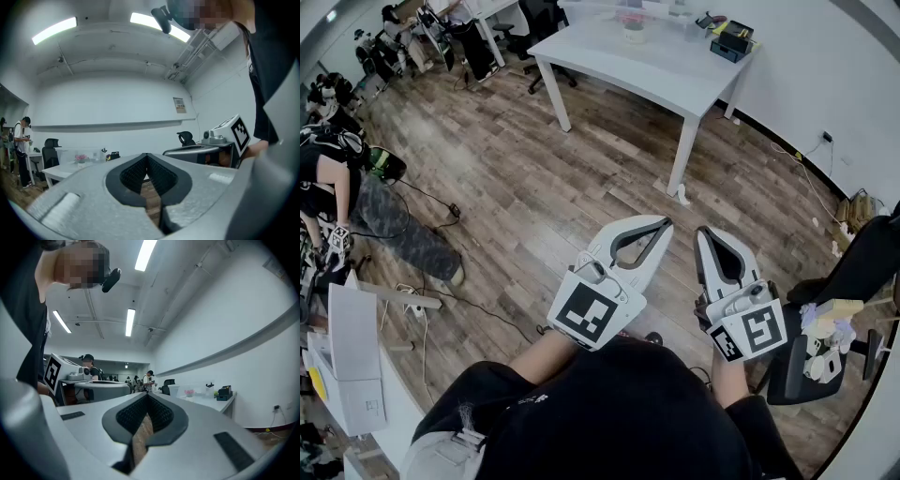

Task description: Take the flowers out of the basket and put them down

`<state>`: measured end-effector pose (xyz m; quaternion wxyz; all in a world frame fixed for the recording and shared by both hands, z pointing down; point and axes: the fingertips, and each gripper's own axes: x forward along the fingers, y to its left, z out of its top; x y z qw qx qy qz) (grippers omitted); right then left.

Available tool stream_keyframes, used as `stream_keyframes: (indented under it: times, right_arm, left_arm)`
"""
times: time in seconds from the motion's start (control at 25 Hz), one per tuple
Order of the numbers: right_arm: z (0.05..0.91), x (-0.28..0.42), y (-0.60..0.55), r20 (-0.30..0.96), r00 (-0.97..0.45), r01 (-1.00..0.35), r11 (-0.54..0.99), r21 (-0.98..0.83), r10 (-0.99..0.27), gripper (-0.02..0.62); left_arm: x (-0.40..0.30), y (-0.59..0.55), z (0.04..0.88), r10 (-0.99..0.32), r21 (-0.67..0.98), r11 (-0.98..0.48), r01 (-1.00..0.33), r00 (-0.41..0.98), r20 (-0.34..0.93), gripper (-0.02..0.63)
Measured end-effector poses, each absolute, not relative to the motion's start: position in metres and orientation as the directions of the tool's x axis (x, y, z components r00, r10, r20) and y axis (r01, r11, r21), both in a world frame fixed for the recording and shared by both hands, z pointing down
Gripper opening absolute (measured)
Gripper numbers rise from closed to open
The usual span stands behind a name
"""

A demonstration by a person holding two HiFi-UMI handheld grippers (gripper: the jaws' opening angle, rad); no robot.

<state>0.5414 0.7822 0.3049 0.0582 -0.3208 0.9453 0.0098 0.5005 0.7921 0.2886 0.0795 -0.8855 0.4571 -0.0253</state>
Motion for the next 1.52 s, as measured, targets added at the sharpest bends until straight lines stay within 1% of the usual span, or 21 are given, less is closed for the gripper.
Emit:
stream_keyframes:
  times: [0.4, 0.6, 0.92, 1.2, 1.52]
  right_arm:
    - [0.309, 0.559, 0.788, -0.134, -0.792, -0.591, 0.803, -0.076, -0.596, 0.012]
    - [0.303, 0.570, 0.790, -0.150, -0.798, -0.581, 0.811, -0.068, -0.584, 0.012]
    - [0.300, 0.602, 0.783, -0.171, -0.799, -0.574, 0.816, -0.070, -0.577, 0.012]
    - [0.305, 0.617, 0.782, -0.179, -0.814, -0.549, 0.833, -0.074, -0.552, 0.012]
    - [0.312, 0.619, 0.774, -0.175, -0.820, -0.536, 0.839, -0.096, -0.545, 0.012]
  left_arm:
    - [0.513, 0.794, 0.295, -0.822, -0.149, -0.561, -0.814, 0.570, -0.019, -0.011]
    - [0.524, 0.794, 0.295, -0.829, -0.148, -0.551, -0.821, 0.559, -0.016, -0.011]
    - [0.554, 0.788, 0.292, -0.832, -0.174, -0.545, -0.820, 0.555, -0.009, -0.011]
    - [0.571, 0.787, 0.295, -0.840, -0.207, -0.533, -0.821, 0.543, 0.010, -0.010]
    - [0.572, 0.779, 0.303, -0.843, -0.170, -0.531, -0.830, 0.538, 0.001, -0.011]
